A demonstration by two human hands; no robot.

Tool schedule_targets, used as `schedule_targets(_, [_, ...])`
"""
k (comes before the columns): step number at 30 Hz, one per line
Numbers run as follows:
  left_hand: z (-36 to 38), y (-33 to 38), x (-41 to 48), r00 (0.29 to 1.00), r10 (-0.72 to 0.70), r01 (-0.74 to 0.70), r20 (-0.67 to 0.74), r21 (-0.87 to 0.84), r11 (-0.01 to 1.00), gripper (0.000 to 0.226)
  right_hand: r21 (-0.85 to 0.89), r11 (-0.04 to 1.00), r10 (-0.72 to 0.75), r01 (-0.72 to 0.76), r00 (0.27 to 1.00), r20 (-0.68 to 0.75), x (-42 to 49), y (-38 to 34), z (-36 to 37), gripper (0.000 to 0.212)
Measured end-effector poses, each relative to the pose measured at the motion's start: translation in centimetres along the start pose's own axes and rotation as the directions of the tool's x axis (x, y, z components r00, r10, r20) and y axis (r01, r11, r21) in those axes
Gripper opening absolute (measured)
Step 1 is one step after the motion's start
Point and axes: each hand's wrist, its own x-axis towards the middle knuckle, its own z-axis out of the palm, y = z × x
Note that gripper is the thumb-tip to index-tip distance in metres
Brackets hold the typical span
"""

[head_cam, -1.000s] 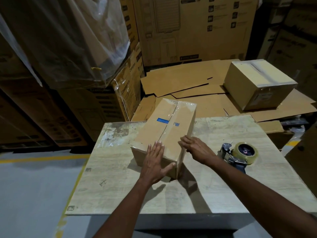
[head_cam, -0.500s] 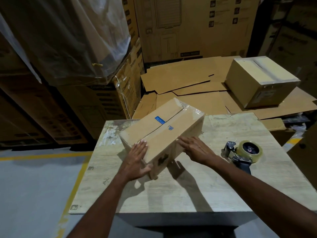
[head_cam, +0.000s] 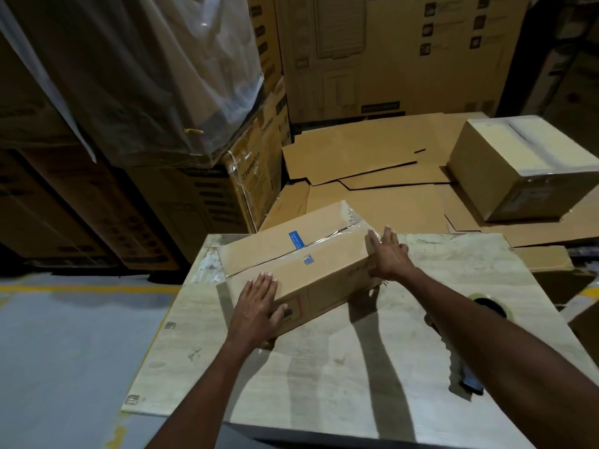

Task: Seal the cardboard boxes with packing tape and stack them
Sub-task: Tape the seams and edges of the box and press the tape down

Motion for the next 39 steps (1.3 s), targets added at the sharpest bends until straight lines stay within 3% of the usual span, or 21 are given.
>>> schedule_targets(6, [0.9,-0.5,0.8,1.0,-0.006,0.008,-0.021,0.075,0.997,0.071,0.181,0.983,-0.01,0.02,0.998,-0.055,-0.1,1.7,0.1,0.077])
schedule_targets(10, [0.9,-2.3,1.1,0.997,-0.014,0.021,-0.07,0.094,0.995,0.065,0.218,0.968,-0.111,0.128,0.99,-0.084,-2.9,2.1,0.4,0.064])
schedule_targets(14, [0.4,-1.5,1.9,0.991,-0.137,0.135,0.011,0.084,0.987,0.083,0.247,0.942,-0.214,0.229,0.973,-0.085,-6.3,1.3,1.3,0.031])
schedule_targets(18, [0.3,0.6,2.0,0.98,-0.18,0.175,0.089,0.065,0.983,0.085,0.258,0.897,-0.363,0.359,0.931,-0.033,-9.0,0.2,1.9,0.04])
schedule_targets(22, [0.5,1.8,0.9,0.974,-0.22,0.219,0.059,0.028,0.975,0.082,0.265,0.845,-0.48,0.465,0.877,-0.007,-9.7,0.2,1.8,0.036])
schedule_targets(25, [0.9,2.5,0.4,0.972,-0.233,0.234,0.022,-0.031,0.972,0.077,0.278,0.843,-0.476,0.46,0.879,-0.011,-8.3,1.3,0.6,0.042])
schedule_targets(31, [1.1,5.9,0.0,0.941,-0.337,0.339,0.044,-0.182,0.923,0.081,0.201,0.899,-0.341,0.39,0.909,-0.238,-3.9,1.5,-1.1,0.031])
schedule_targets(36, [1.0,8.5,0.8,0.852,-0.52,0.509,0.068,-0.343,0.789,0.086,0.139,0.947,-0.281,0.289,0.957,-0.071,1.1,-0.2,-0.9,0.057])
schedule_targets(39, [1.1,10.5,1.2,0.731,-0.677,0.632,0.081,-0.456,0.627,0.093,0.13,0.955,-0.273,0.268,0.962,0.024,3.4,-0.9,-0.5,0.065])
